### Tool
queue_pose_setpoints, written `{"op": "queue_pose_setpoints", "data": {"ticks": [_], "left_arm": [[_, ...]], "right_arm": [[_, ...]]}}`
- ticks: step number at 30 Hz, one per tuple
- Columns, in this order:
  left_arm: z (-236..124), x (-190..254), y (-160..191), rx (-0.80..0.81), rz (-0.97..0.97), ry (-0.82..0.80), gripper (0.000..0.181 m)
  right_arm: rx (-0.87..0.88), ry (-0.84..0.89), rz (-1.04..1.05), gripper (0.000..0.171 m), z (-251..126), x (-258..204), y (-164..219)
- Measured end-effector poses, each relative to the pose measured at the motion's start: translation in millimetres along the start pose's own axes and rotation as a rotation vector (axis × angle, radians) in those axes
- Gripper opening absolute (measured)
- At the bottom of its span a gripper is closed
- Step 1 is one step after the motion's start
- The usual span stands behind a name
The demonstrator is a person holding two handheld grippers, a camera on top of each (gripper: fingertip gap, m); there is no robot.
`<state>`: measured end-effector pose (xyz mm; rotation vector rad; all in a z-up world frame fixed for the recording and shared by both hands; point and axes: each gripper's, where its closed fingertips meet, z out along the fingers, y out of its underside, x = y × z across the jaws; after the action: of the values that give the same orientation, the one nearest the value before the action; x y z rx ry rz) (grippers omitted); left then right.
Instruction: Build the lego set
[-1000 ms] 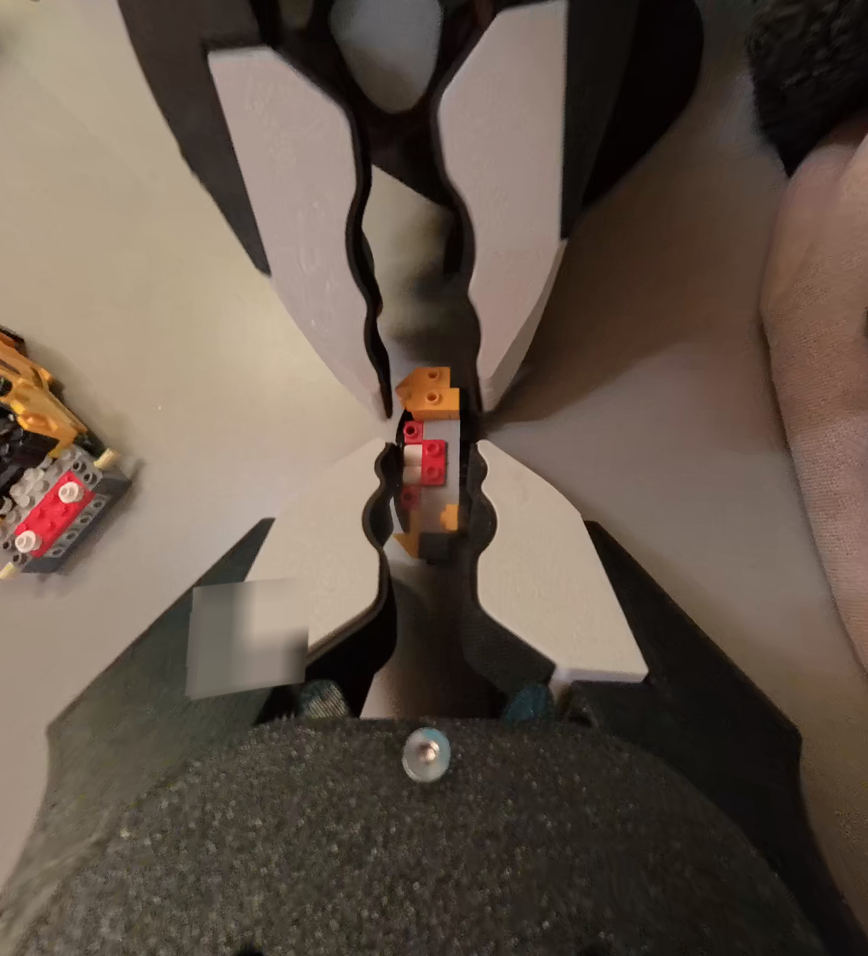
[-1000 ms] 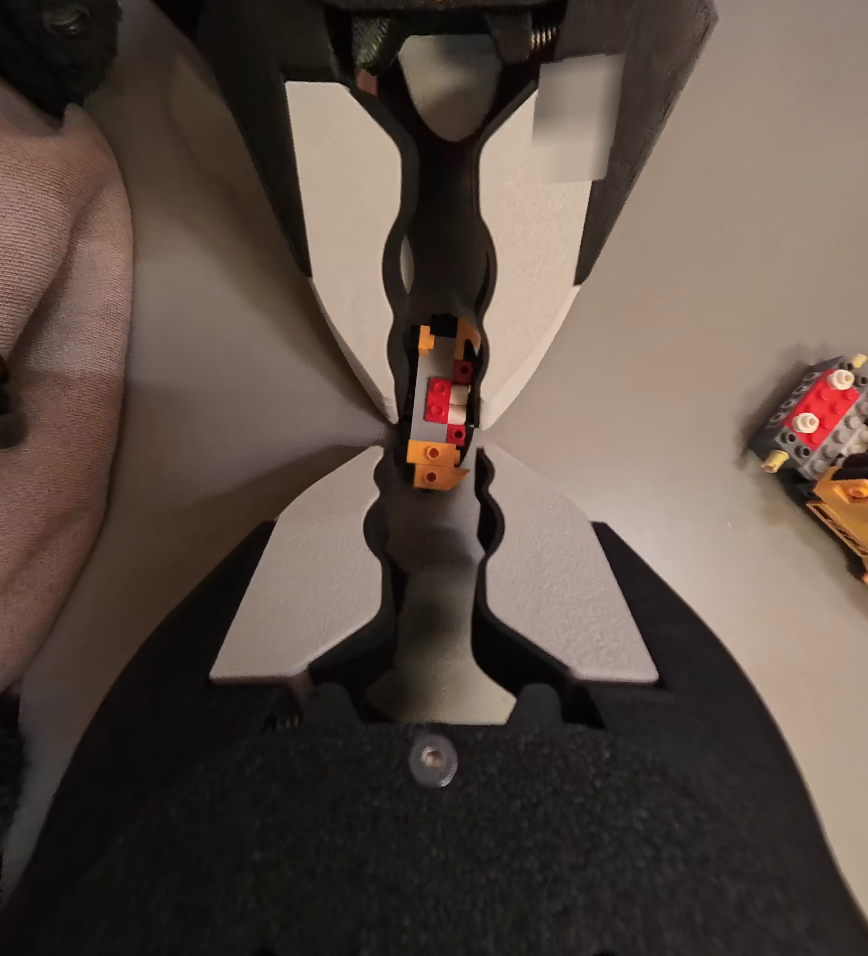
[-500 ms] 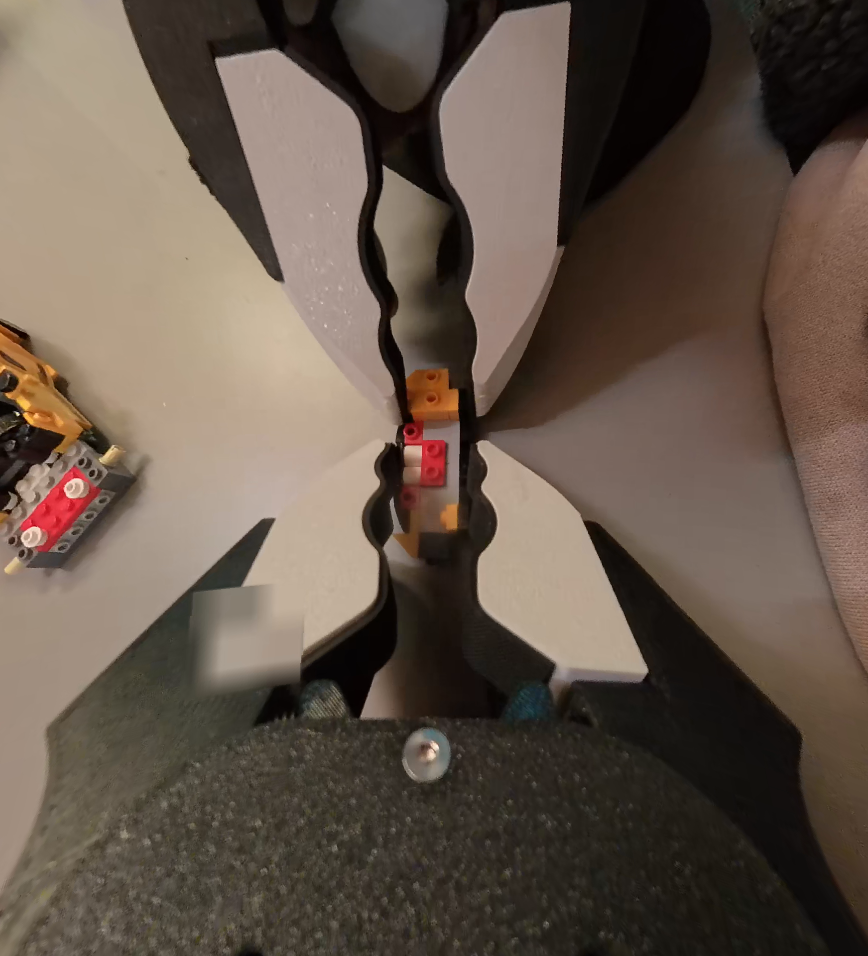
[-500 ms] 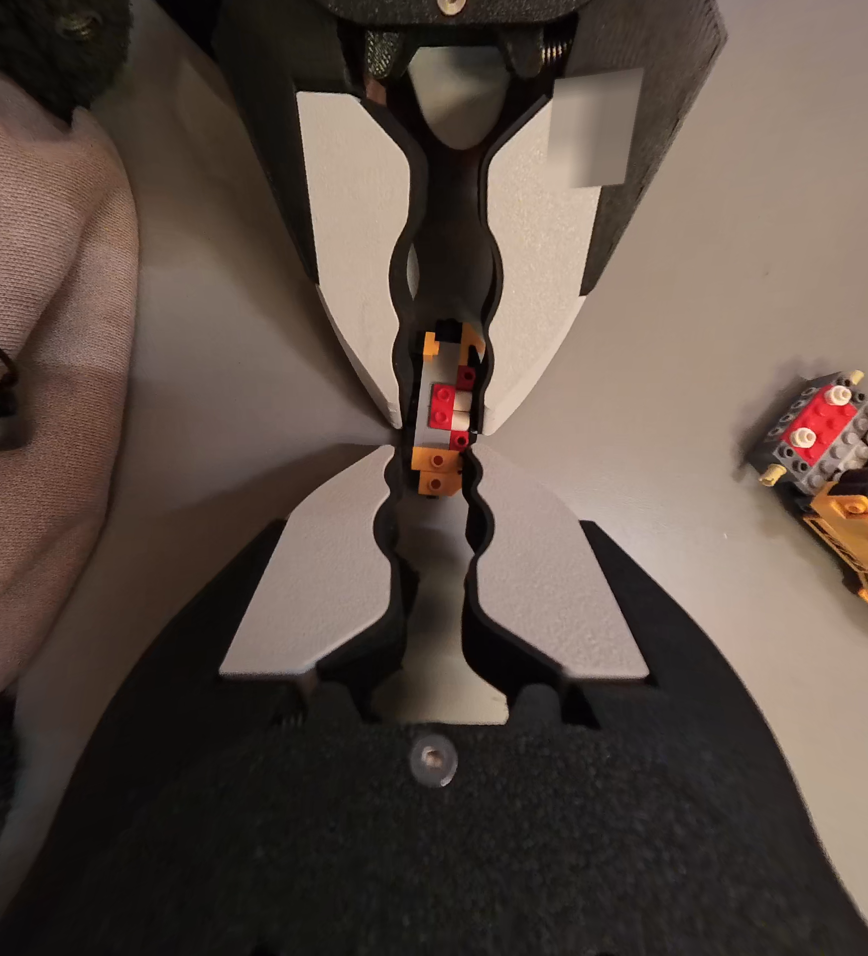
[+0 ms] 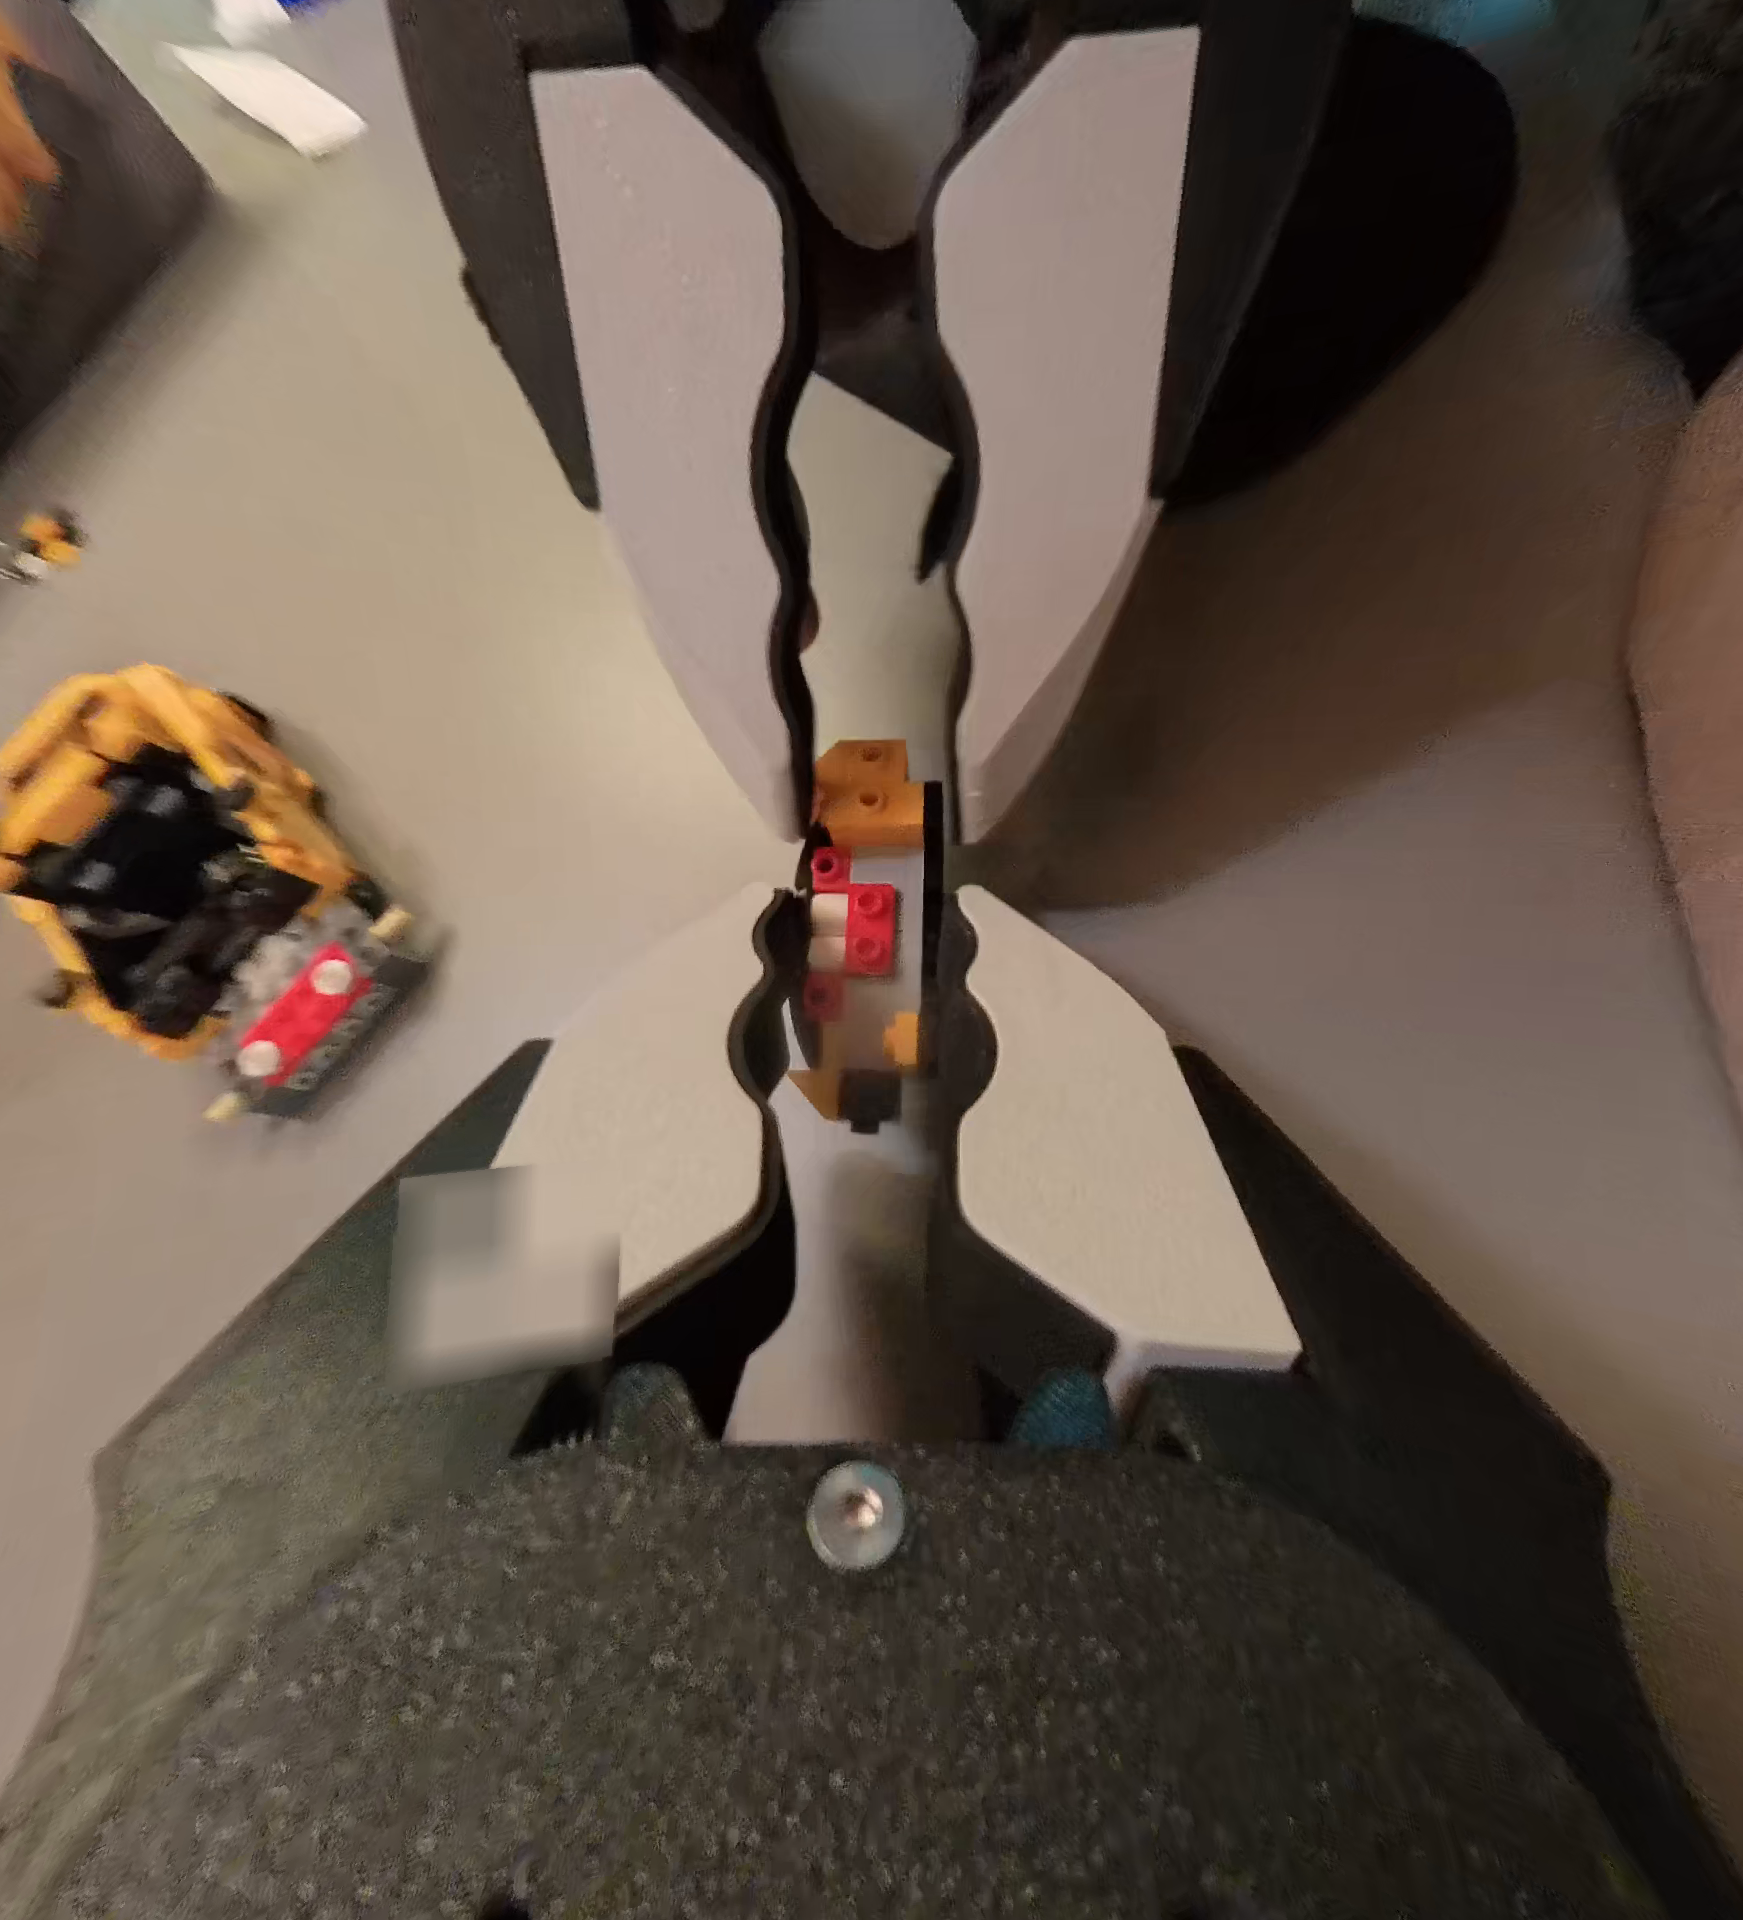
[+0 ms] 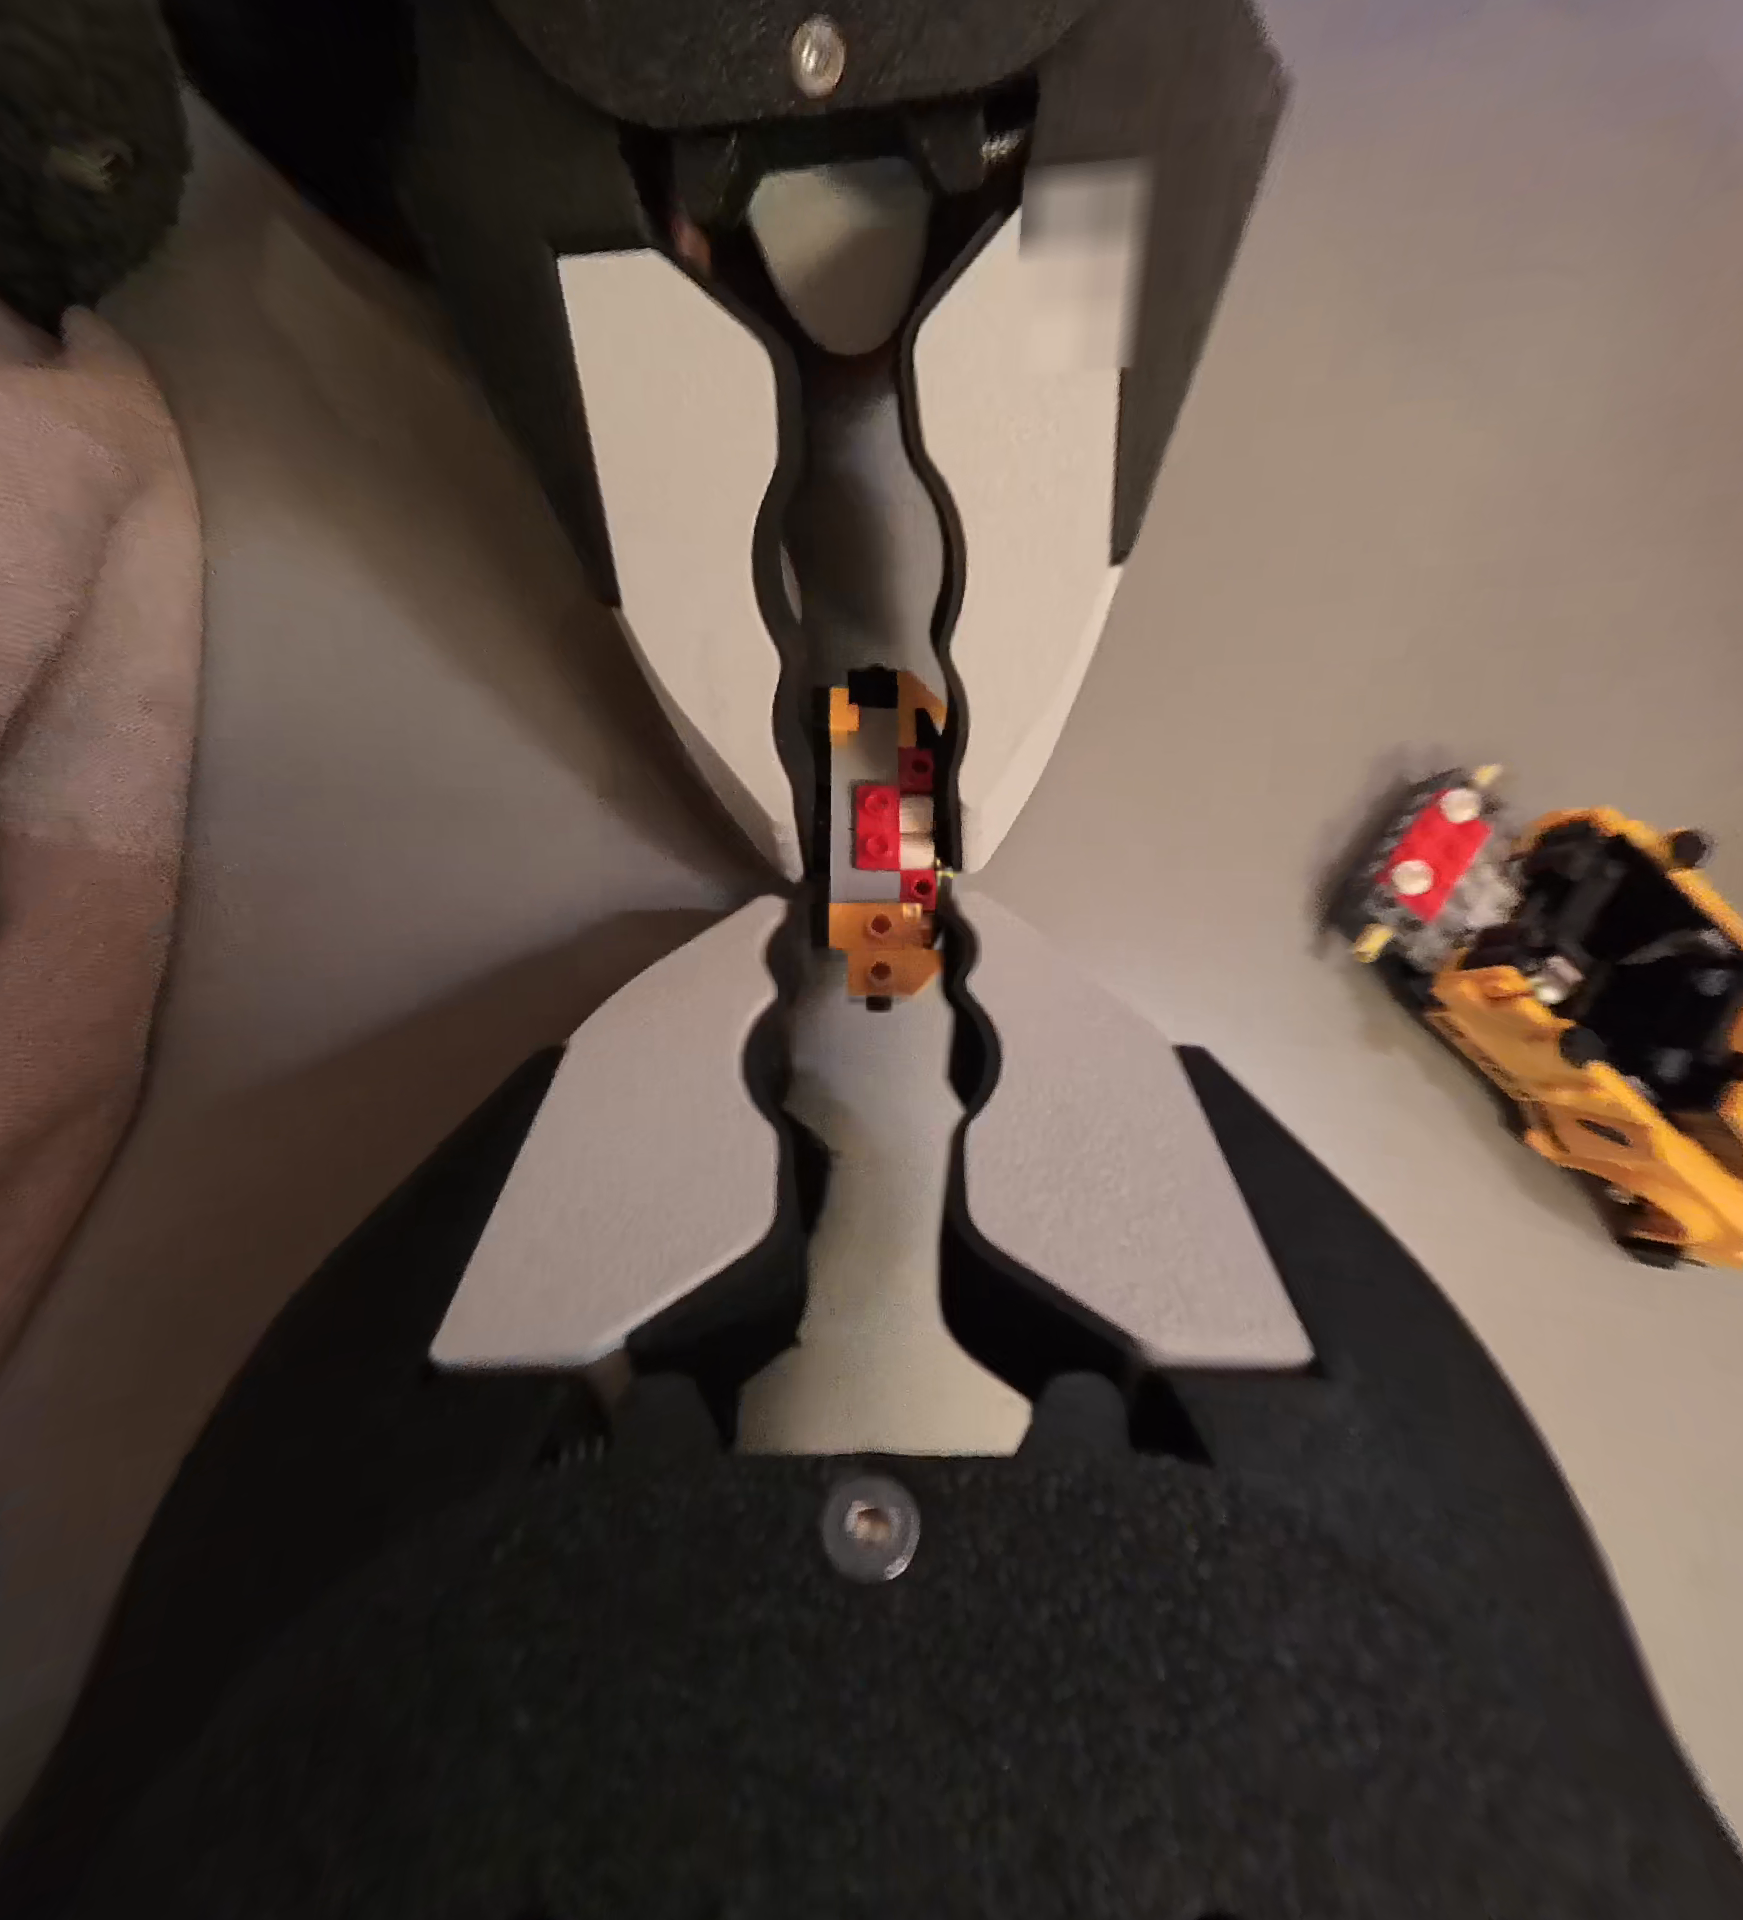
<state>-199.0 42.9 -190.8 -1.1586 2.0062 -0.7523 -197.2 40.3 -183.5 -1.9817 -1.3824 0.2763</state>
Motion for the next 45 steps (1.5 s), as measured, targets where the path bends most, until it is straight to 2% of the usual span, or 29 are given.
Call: {"op": "queue_pose_setpoints", "data": {"ticks": [1, 4, 11, 15, 22, 26, 28, 31, 34, 39, 45], "left_arm": [[-3, -3, -4, 0.023, 0.019, -0.027, 0.026], [-11, -14, -13, 0.076, 0.090, -0.124, 0.027], [-18, -16, -26, 0.137, 0.163, -0.187, 0.027], [-16, -15, -25, 0.126, 0.156, -0.181, 0.027], [-18, -14, -25, 0.167, 0.051, -0.111, 0.027], [-20, -19, -14, 0.145, -0.051, -0.069, 0.040], [-20, -19, -7, 0.128, -0.095, -0.038, 0.040], [-16, -18, 5, 0.057, -0.115, -0.020, 0.024], [-11, -17, 15, -0.017, -0.120, -0.022, 0.023], [-11, -21, 24, -0.050, -0.170, -0.016, 0.022], [-42, -51, 40, -0.055, -0.266, -0.098, 0.029]], "right_arm": [[0.030, 0.013, 0.006, 0.039, -4, 3, -5], [0.096, 0.082, 0.021, 0.051, -14, 16, -7], [0.179, 0.135, -0.003, 0.048, -17, 17, -8], [0.212, 0.126, -0.031, 0.031, -17, 16, -11], [0.271, 0.076, -0.010, 0.027, -16, 16, -13], [0.279, 0.063, 0.030, 0.027, -17, 23, -8], [0.252, 0.037, 0.059, 0.027, -14, 24, -3], [0.174, 0.004, 0.080, 0.027, -4, 24, 7], [0.118, -0.030, 0.115, 0.027, 4, 24, 11], [0.037, -0.052, 0.153, 0.027, 14, 26, 18], [-0.016, -0.011, 0.138, 0.031, 17, 32, 27]]}}
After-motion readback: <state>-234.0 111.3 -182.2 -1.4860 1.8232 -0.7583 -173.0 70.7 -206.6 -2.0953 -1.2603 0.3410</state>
